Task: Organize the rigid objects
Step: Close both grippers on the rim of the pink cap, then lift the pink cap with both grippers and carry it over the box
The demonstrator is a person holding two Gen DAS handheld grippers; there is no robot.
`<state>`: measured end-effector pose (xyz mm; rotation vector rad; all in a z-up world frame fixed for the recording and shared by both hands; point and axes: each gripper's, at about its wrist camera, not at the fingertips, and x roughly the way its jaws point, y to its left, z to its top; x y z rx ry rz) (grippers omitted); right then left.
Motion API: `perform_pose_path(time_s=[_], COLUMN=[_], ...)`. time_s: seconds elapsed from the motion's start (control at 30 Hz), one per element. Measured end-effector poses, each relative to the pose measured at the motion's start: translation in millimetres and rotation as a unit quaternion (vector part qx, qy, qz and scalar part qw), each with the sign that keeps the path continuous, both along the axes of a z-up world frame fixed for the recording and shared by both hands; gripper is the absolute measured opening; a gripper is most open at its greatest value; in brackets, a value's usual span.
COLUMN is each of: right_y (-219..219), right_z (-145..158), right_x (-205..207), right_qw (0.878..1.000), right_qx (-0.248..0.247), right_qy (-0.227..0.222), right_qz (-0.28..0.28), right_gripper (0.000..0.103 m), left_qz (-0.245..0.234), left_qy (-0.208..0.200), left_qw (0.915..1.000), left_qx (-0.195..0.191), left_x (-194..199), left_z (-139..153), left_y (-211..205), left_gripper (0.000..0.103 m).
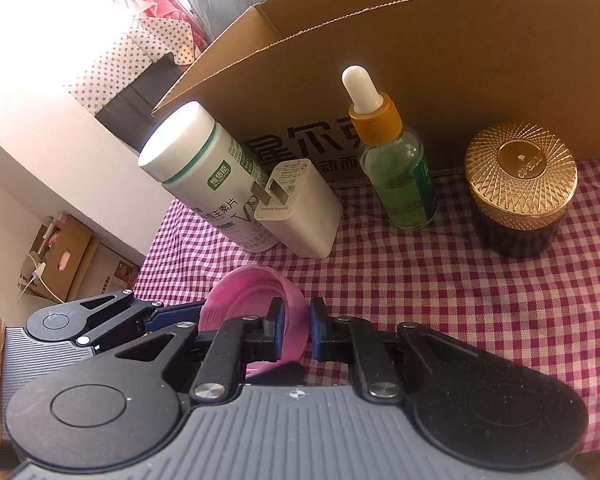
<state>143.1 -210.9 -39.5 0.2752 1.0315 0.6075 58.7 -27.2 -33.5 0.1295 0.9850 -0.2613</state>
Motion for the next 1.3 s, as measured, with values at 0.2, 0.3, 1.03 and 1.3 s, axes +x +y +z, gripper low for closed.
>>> perform_pose_path(time_s=[0.2, 0.3, 1.03, 1.3], right_y=[-9.4, -16.4, -27.7, -32.6], right_z=[3.2, 3.2, 11.4, 29.5], right_x=[-3.8, -4.6, -13.2, -27.1], right_qw=[1.000, 1.000, 0.999, 0.999], right_qx=[-0.009, -0.008, 0.001, 0.006], right_qy=[-0.009, -0.006, -0.017, -0.043], right_qz=[-0.010, -0.016, -0.027, -0.030], right_gripper=[0.014, 0.014, 0.014, 0.014], left_qz=[-0.014, -0.024, -0.025, -0.024], left_qy=[-0.008, -0.010, -0.022, -0.048], left_qw=[0.9999, 0.9997, 0.9994, 0.9985], left_qx=[-0.001, 0.000, 0.005, 0.005], left_x=[-1.4, -1.9, 0.0, -16.1], left_z=[-0.2, -0.2, 3.9, 23.1], left_y=[-9.8, -15.3, -20.1, -21.8], left_gripper=[0.073, 0.073, 0.073, 0.073])
